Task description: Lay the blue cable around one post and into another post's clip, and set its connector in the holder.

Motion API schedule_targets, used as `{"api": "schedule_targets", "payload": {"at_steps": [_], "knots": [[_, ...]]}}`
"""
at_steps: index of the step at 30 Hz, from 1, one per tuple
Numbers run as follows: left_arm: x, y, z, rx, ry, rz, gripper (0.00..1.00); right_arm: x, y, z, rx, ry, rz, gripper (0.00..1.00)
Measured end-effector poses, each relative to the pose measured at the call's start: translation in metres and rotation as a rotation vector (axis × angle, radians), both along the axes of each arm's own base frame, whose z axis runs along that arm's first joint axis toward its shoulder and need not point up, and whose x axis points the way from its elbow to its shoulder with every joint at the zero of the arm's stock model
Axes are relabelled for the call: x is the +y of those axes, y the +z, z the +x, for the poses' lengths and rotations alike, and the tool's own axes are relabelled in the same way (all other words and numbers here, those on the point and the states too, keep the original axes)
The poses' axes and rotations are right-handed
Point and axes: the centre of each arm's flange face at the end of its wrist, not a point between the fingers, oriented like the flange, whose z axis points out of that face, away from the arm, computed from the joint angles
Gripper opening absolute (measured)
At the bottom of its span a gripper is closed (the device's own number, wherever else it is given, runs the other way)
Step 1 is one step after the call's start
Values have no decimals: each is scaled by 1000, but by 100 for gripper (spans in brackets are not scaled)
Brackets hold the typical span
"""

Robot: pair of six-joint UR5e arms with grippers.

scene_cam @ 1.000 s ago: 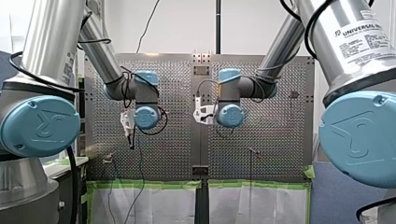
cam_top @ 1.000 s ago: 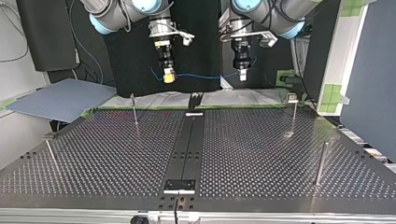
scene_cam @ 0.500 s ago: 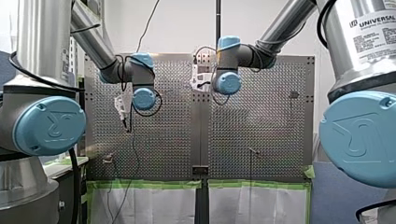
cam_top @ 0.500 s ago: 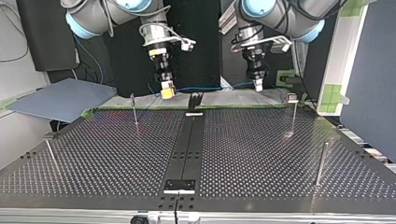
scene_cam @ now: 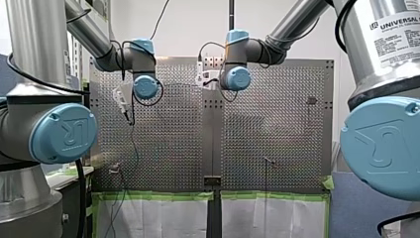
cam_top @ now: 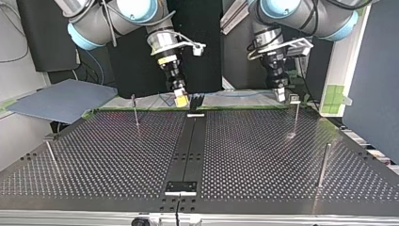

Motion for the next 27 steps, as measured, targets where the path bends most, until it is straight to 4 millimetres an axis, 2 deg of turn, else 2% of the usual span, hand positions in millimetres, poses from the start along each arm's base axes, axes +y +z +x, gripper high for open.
{"api": "schedule_targets", "payload": {"at_steps": [5, 8, 19, 27], "knots": [[15, 22, 7, -20, -1, -16, 0, -6, -10, 15, 34, 41, 30, 0], [24, 32, 11, -34, 3, -26, 0, -10, -7, 22, 31, 59, 32, 0], [64, 56, 30, -59, 99, -37, 0, -21, 35, 42, -20, 100, -16, 0], [91, 83, 48, -75, 171, -35, 0, -26, 68, 53, -63, 124, -57, 0]]}}
